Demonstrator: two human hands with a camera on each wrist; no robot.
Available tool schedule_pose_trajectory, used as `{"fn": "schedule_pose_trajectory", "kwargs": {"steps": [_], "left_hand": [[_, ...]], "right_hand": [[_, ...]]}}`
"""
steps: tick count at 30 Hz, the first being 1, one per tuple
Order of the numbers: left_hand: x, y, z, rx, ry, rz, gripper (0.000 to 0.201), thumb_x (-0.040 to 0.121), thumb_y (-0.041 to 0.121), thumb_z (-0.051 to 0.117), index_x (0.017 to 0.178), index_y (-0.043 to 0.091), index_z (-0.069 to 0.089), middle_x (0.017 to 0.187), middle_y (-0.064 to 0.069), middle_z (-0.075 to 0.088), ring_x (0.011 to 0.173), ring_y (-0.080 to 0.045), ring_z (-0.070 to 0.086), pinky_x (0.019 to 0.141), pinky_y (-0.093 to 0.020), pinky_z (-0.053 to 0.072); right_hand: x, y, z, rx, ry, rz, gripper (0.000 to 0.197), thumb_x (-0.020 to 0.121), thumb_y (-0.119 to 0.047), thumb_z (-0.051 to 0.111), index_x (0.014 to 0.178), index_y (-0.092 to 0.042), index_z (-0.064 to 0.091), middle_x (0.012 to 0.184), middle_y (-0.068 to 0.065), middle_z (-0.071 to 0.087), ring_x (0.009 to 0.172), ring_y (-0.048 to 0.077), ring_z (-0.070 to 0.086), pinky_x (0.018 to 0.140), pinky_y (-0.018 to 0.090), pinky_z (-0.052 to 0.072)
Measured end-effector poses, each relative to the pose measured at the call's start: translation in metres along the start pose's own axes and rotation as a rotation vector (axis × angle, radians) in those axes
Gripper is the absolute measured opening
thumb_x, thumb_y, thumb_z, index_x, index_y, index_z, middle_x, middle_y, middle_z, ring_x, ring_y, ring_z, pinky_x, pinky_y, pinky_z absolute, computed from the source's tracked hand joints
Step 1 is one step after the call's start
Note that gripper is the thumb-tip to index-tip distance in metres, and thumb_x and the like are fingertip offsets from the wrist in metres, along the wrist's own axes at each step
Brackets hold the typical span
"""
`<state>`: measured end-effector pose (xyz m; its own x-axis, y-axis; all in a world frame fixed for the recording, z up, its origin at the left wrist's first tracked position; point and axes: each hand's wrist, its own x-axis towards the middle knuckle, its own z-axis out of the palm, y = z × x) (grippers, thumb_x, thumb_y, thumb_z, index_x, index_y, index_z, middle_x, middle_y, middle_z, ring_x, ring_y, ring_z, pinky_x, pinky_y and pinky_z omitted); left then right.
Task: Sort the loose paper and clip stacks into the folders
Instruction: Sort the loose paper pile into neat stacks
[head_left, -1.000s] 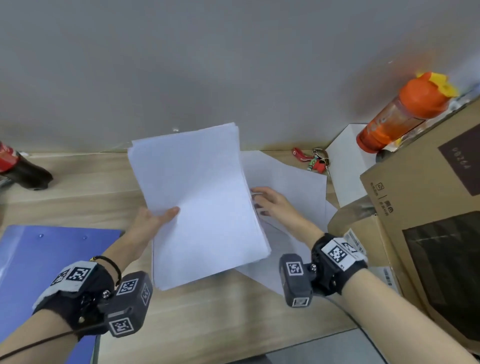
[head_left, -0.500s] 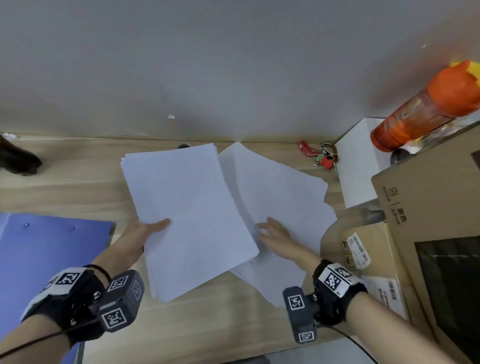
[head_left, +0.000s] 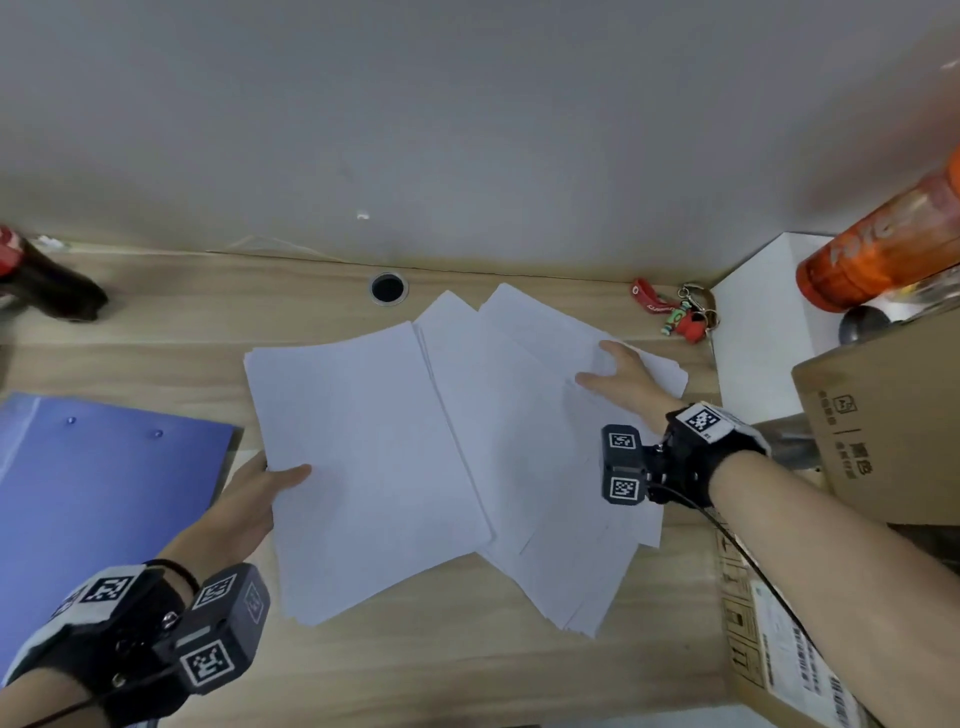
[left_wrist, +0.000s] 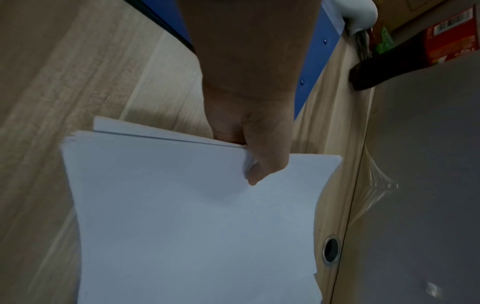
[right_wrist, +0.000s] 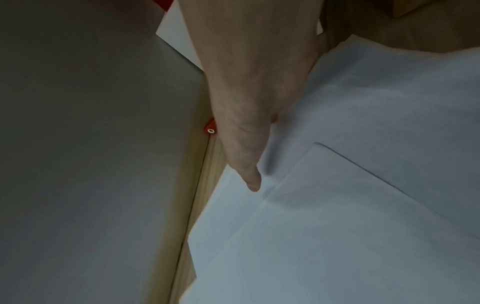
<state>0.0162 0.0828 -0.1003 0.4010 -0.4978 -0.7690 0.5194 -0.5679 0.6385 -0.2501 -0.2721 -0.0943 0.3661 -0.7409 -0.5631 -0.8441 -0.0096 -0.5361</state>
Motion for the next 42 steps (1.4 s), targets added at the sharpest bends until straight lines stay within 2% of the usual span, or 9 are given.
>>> {"fn": "schedule_pose_trajectory", "kwargs": {"steps": [3,8,15,23,30,33,36,39,42], "left_hand": [[0.003,-0.001,0.001,-0.029,0.027,0.004,0.040,0.095,0.007,0.054,0.133,0.020,0.051,0.127,-0.003,0.063,0.115,-0.031,0.060,0.095,-0.050,0.048],[0.007,0.005,0.016,-0.066,0.056,0.027,0.040,0.095,0.005,0.054,0.131,0.021,0.051,0.126,-0.002,0.063,0.114,-0.029,0.060,0.099,-0.053,0.045],[0.012,0.016,0.039,-0.009,0.060,0.035,0.043,0.095,0.004,0.054,0.136,0.014,0.048,0.130,-0.006,0.060,0.116,-0.031,0.058,0.103,-0.052,0.043],[0.005,0.010,0.036,0.146,-0.011,0.035,0.045,0.095,-0.006,0.048,0.137,0.010,0.046,0.126,-0.007,0.060,0.111,-0.026,0.059,0.082,-0.029,0.050],[-0.006,0.006,0.037,0.282,-0.134,0.076,0.054,0.090,-0.009,0.048,0.133,0.024,0.044,0.120,0.002,0.061,0.108,-0.016,0.059,0.088,-0.031,0.049],[0.004,-0.001,0.029,0.425,-0.060,0.071,0.052,0.074,0.013,0.057,0.120,0.038,0.051,0.125,0.001,0.055,0.119,-0.021,0.051,0.100,-0.040,0.046],[0.019,-0.014,0.016,0.548,-0.026,0.080,0.046,0.065,0.033,0.060,0.111,0.038,0.056,0.130,0.002,0.043,0.128,-0.023,0.041,0.106,-0.045,0.041],[0.007,-0.008,0.026,0.549,-0.082,0.102,0.047,0.085,0.018,0.061,0.127,0.033,0.046,0.133,0.008,0.030,0.134,-0.014,0.028,0.112,-0.037,0.033],[0.007,-0.011,0.031,0.556,-0.076,0.100,0.059,0.089,0.017,0.061,0.142,0.026,0.035,0.134,0.009,0.025,0.135,-0.014,0.028,0.113,-0.036,0.031]], "right_hand": [[-0.006,0.003,0.019,-0.236,-0.013,0.005,0.076,0.083,-0.043,0.064,0.147,-0.022,0.029,0.157,0.004,0.016,0.146,0.024,0.012,0.116,0.042,0.021],[-0.042,-0.003,0.044,-0.227,-0.014,0.038,0.066,0.085,-0.041,0.059,0.142,-0.022,0.033,0.144,0.007,0.027,0.137,0.028,0.022,0.108,0.041,0.029],[-0.084,-0.007,0.082,0.174,-0.182,0.110,0.056,0.090,-0.026,0.057,0.139,-0.015,0.032,0.128,-0.002,0.047,0.111,0.017,0.049,0.090,0.027,0.041],[-0.087,-0.017,0.088,0.142,-0.173,0.102,0.057,0.091,-0.032,0.056,0.140,-0.012,0.035,0.135,0.005,0.033,0.126,0.022,0.041,0.105,0.032,0.036],[-0.098,-0.024,0.109,0.432,-0.223,0.221,0.064,0.088,-0.027,0.062,0.143,-0.017,0.030,0.139,0.002,0.048,0.122,0.021,0.051,0.104,0.037,0.043],[-0.108,-0.025,0.123,0.430,-0.233,0.250,0.065,0.090,-0.025,0.059,0.146,-0.016,0.027,0.145,-0.001,0.040,0.131,0.022,0.043,0.106,0.033,0.038],[-0.117,-0.029,0.127,0.457,-0.249,0.252,0.042,0.092,-0.022,0.059,0.132,-0.013,0.049,0.132,0.000,0.054,0.123,0.021,0.051,0.091,0.027,0.046],[-0.126,-0.040,0.129,0.524,-0.285,0.234,0.038,0.094,-0.017,0.056,0.130,-0.011,0.046,0.123,-0.003,0.055,0.111,0.018,0.054,0.089,0.023,0.044],[-0.132,-0.051,0.135,0.488,-0.301,0.172,0.034,0.095,-0.004,0.048,0.129,-0.010,0.047,0.118,0.006,0.058,0.098,0.015,0.053,0.073,0.016,0.045]]}}
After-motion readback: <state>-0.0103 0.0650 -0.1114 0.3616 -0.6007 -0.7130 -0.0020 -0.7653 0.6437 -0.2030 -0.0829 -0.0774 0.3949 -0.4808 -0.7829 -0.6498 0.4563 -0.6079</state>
